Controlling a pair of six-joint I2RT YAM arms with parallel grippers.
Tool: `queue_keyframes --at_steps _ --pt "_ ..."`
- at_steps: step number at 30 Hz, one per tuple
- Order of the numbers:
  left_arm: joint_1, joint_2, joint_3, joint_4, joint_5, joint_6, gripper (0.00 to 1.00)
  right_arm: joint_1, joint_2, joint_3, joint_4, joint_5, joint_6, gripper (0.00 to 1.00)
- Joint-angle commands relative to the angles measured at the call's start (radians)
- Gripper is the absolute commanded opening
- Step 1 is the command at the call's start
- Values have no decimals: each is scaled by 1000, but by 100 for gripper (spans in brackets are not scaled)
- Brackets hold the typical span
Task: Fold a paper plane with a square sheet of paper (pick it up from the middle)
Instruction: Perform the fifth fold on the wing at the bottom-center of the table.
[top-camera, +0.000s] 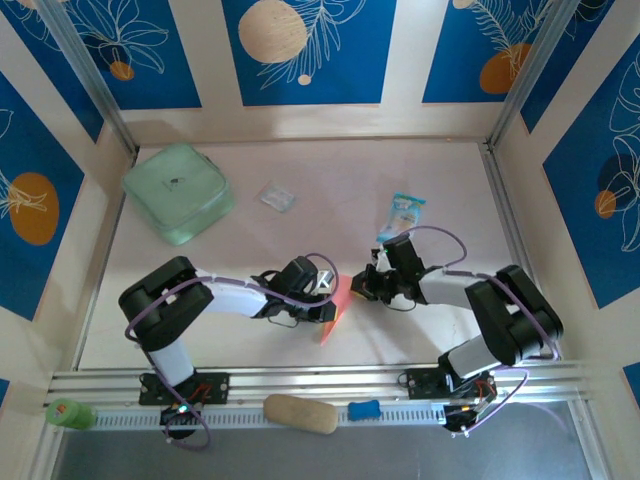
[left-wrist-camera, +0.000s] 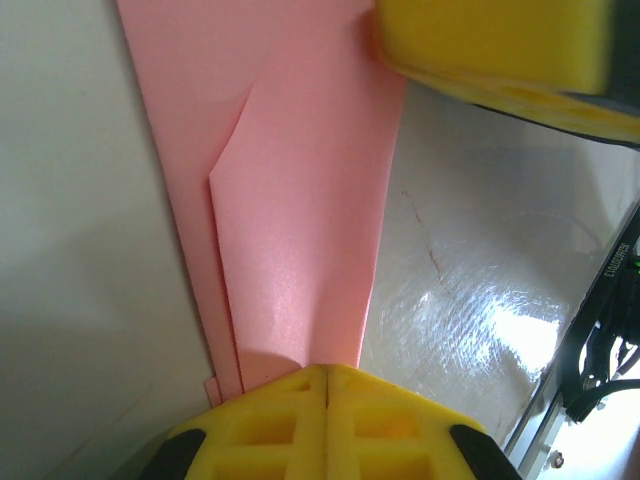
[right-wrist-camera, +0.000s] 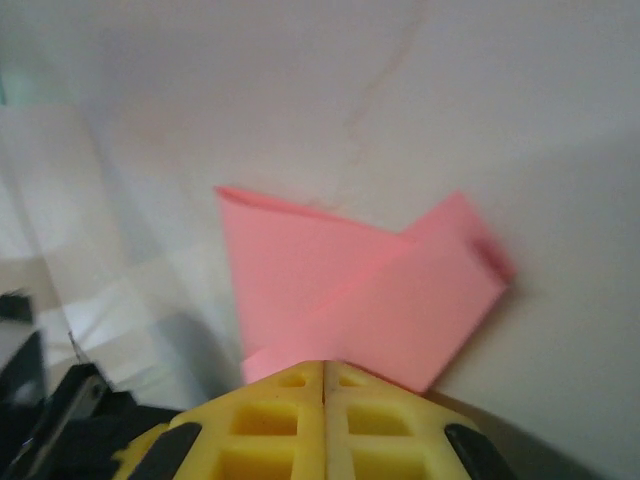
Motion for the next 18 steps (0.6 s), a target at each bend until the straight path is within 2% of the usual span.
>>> queue_keyframes --at_steps 1,11,18 --pt "-1 27 -40 -177 -61 24 0 -41 49 2 26 4 -3 5" --pt "-1 37 -37 -170 -56 22 0 -184 94 42 27 -59 -52 5" --pt "-2 37 -38 -168 -59 24 0 -162 -19 36 -11 -54 -31 6"
